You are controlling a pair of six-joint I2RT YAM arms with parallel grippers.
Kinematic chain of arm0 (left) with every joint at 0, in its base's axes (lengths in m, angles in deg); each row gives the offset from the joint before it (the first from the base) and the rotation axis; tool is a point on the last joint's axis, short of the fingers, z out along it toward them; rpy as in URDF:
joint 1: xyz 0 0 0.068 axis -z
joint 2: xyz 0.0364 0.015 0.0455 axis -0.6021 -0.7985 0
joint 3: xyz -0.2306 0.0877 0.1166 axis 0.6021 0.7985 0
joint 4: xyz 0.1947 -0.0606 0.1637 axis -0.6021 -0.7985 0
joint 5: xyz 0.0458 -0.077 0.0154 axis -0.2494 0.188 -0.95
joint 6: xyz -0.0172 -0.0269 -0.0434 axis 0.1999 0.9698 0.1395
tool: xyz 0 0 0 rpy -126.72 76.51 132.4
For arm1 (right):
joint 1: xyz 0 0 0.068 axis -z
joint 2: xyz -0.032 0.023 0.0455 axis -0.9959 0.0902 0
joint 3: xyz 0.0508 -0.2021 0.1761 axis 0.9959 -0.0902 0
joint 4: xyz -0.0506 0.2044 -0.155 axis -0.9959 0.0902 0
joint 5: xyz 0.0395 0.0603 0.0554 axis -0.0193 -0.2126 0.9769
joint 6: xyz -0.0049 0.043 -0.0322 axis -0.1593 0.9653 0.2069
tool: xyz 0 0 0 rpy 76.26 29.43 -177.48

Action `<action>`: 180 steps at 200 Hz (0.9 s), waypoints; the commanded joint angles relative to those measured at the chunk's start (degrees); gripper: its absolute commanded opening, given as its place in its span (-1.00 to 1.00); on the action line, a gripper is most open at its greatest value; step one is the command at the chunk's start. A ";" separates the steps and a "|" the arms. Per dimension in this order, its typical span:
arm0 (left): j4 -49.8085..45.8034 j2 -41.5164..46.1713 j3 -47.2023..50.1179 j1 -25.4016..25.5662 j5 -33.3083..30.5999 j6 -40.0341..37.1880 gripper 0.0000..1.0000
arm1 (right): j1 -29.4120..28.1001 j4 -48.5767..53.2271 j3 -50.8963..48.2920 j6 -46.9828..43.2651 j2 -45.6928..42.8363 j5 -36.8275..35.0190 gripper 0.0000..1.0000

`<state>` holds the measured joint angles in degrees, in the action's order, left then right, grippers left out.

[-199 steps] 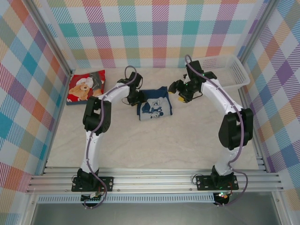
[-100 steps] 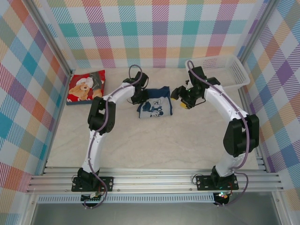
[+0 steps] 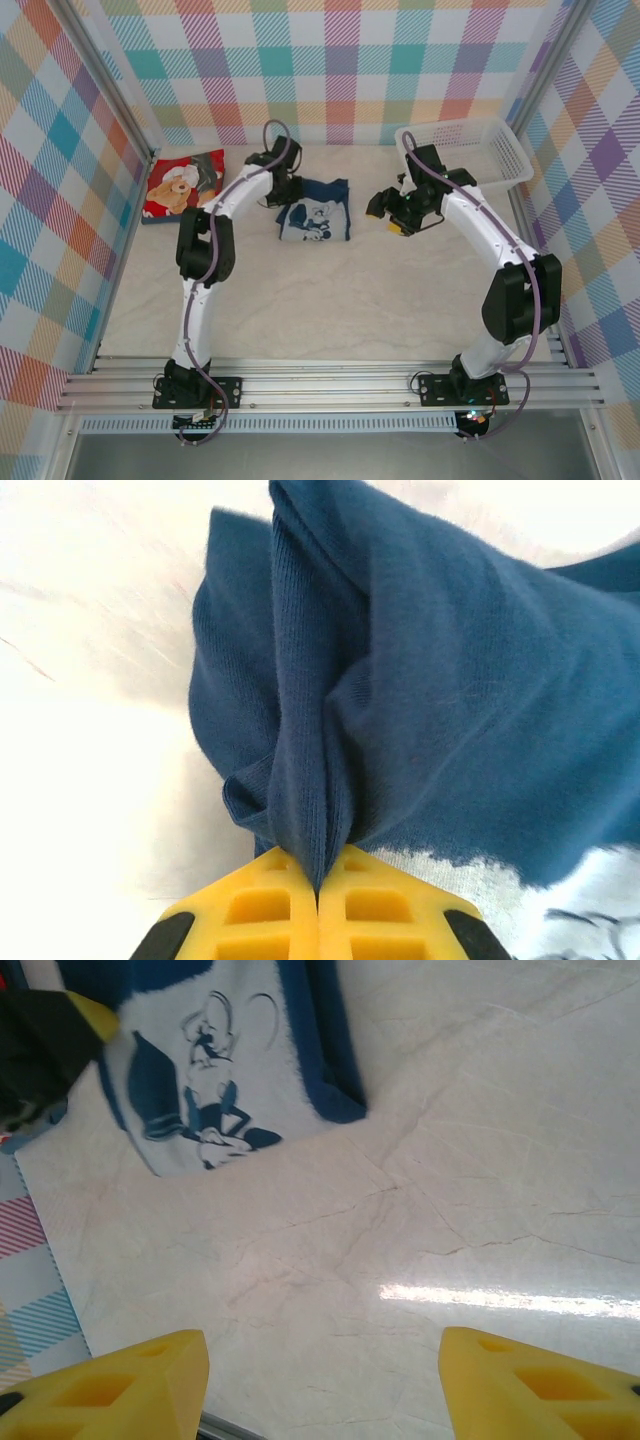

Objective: Fold and stack the t-shirts

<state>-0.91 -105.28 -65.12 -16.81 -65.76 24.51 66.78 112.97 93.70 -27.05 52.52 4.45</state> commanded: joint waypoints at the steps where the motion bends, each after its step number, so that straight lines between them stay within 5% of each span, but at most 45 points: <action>1: -4.99 4.58 -3.63 -1.78 -1.00 -5.18 -1.00 | -0.05 1.41 -0.98 -1.98 -1.92 1.76 0.24; 58: -11.41 6.36 -8.96 -6.05 -4.10 -9.79 -1.00 | 0.10 0.30 -2.09 -2.22 -2.34 3.61 0.24; 180: -5.81 10.75 -16.16 -16.06 -3.44 -22.28 -1.00 | 0.35 -0.17 -4.24 -2.21 -3.06 4.85 0.24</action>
<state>-8.93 -99.57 -78.19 -28.85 -69.58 4.55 66.80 112.69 90.27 -27.88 51.36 8.00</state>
